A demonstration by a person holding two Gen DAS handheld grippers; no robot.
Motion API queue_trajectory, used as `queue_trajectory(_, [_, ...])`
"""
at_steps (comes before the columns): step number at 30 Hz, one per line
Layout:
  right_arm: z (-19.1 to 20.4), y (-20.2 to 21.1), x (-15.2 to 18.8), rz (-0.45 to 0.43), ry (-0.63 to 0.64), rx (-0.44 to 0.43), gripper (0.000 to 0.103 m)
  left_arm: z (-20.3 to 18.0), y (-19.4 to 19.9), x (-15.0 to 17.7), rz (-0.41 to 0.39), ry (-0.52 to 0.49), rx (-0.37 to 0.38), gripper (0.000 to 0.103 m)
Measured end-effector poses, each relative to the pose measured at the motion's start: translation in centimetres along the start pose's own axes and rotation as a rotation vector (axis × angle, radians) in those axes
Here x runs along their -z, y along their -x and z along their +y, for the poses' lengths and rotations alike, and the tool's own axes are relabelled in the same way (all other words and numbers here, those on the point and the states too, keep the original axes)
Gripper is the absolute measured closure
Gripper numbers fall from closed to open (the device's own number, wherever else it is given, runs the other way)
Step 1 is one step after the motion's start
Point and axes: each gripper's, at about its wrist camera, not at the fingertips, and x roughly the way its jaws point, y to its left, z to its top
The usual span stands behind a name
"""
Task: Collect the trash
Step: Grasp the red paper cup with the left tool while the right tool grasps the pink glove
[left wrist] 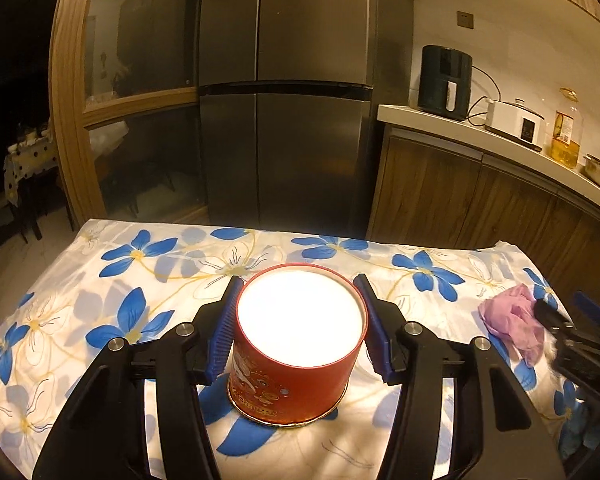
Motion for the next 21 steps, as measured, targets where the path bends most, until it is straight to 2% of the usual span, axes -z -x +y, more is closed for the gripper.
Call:
queue_trajectory(5, [0.7,-1.8,0.3,0.079,0.036,-0.027,0.024,-0.1,0.5,0.2,-0.002,-0.004,0.013,0.049])
queue_trajectory(8, [1.2,-2.5,0.5,0.110,0.057,-0.035,0.034,-0.3,0.5,0.3,0.001,-0.008,0.016,0.049])
queue_trajectory(19, [2.0,-3.1,0.9,0.149,0.101,-0.046,0.090,-0.5,0.4,0.7,0.020,-0.015,0.017,0.049])
queue_trajectory(21, [2.0,-3.0,0.8,0.148,0.102,-0.046,0.093,-0.5,0.4,0.8,0.023,-0.018,0.017,0.049])
